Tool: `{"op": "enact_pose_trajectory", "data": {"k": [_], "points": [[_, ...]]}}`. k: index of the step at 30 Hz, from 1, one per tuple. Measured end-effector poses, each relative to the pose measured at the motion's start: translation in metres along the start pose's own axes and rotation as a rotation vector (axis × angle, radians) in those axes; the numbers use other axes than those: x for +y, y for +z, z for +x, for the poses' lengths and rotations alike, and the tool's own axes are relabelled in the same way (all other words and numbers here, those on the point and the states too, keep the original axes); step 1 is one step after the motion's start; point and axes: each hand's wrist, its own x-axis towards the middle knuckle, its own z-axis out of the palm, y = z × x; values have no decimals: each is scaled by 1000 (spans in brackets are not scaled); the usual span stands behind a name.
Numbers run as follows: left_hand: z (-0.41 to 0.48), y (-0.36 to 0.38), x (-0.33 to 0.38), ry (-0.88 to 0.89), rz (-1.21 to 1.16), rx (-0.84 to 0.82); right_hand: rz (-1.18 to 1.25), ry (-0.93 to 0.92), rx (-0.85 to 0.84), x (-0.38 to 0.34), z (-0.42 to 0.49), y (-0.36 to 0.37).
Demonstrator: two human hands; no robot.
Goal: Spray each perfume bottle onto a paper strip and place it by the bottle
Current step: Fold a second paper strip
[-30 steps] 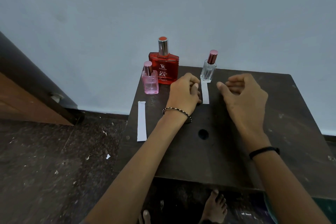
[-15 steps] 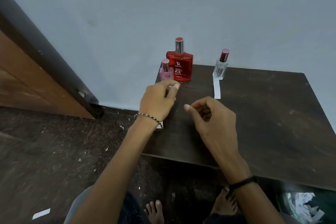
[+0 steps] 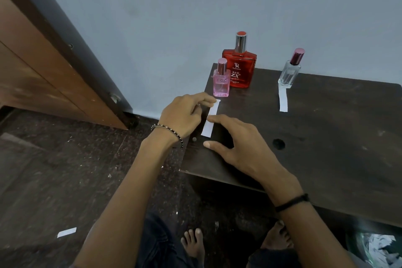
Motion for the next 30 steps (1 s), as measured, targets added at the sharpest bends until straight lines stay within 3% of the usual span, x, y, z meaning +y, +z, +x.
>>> {"op": "enact_pose_trajectory", "data": {"k": [15,30], "points": [[9,0,-6,5,-46,-7,-165,-109,197,1,6,9],[0,-9,-10,97,-82,-145,193,79,305,-1,4,-6]]}}
